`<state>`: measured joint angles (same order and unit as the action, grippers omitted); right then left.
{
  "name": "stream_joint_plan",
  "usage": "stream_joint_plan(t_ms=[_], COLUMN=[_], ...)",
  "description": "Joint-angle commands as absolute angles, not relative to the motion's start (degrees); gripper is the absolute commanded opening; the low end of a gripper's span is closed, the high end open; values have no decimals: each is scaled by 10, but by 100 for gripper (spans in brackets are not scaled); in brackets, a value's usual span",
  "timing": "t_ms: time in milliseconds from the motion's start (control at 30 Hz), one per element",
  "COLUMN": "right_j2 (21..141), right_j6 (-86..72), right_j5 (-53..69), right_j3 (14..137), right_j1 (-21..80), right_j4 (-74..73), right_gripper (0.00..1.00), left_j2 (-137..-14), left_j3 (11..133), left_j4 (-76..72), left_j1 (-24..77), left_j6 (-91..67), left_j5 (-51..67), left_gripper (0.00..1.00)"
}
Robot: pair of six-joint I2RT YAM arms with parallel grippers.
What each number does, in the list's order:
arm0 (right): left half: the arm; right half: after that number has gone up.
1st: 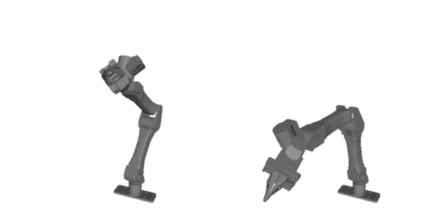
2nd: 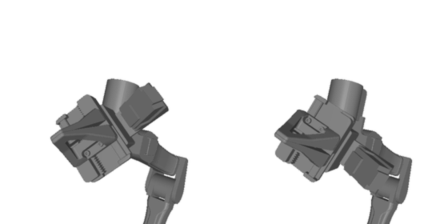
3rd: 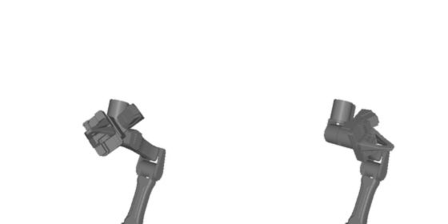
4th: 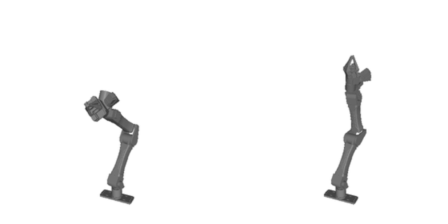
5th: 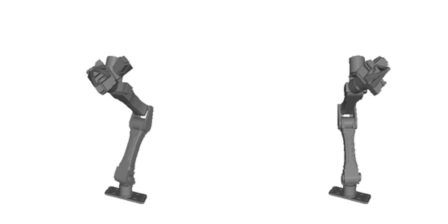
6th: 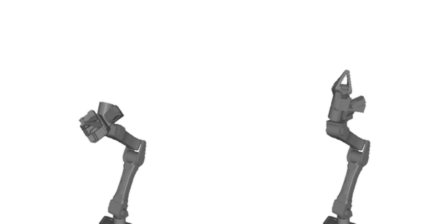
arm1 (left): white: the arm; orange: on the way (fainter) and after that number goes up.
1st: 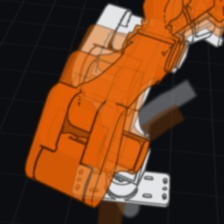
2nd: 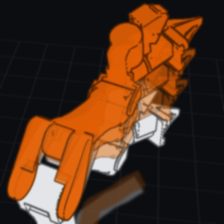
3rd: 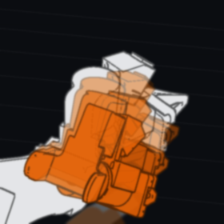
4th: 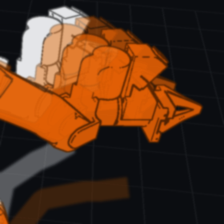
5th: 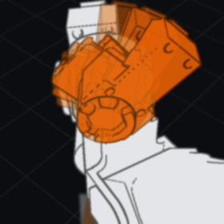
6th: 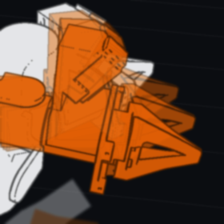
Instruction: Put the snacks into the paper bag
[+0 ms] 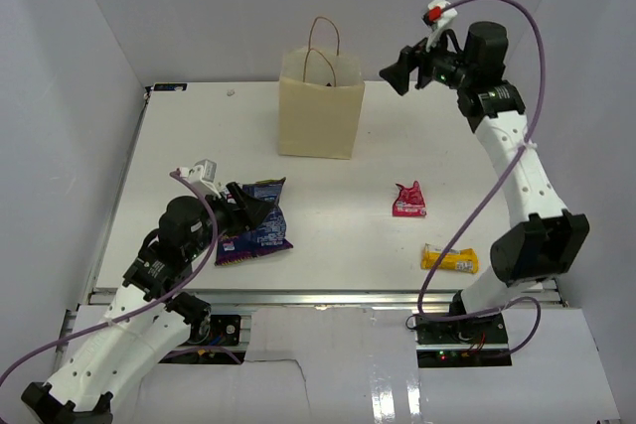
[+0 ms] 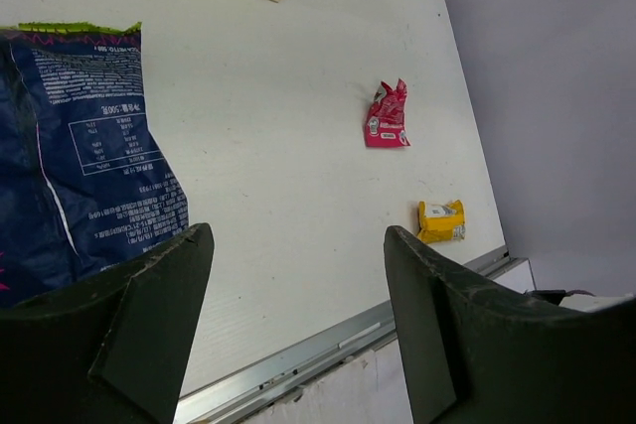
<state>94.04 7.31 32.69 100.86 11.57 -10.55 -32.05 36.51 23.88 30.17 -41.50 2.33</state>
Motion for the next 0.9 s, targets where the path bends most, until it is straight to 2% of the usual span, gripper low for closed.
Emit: stream_joint_plan(t_ms=[0,133,200,333,533,700,867], right_j2=[877,803,787,777,823,884,932], right_j6=[117,77,47,29,5,7,11], right_j5=[288,151,85,68,47,59,103], right_j3=[915,701,647,544,524,524,543], right_j1=[95,91,91,88,88,88,88], right_j4=[-236,-261,-260,-230,-192,-145,-119], right_gripper=[85,95,97,98,96,100,83], left_j2=[-306,-299,-300,-315,-334,-318,-301], left_j3=[350,332,323,316,313,296,289], left_j4=[232,236,235,234,235,235,240], left_j1=[304,304,304,304,304,304,304], left_j6=[-425,-449,-463,-476,-490,-518,-525], left_j5=[15,-23,-29,-35,-19,-9,-7], left_gripper=[81,98,98,98,98,98,98])
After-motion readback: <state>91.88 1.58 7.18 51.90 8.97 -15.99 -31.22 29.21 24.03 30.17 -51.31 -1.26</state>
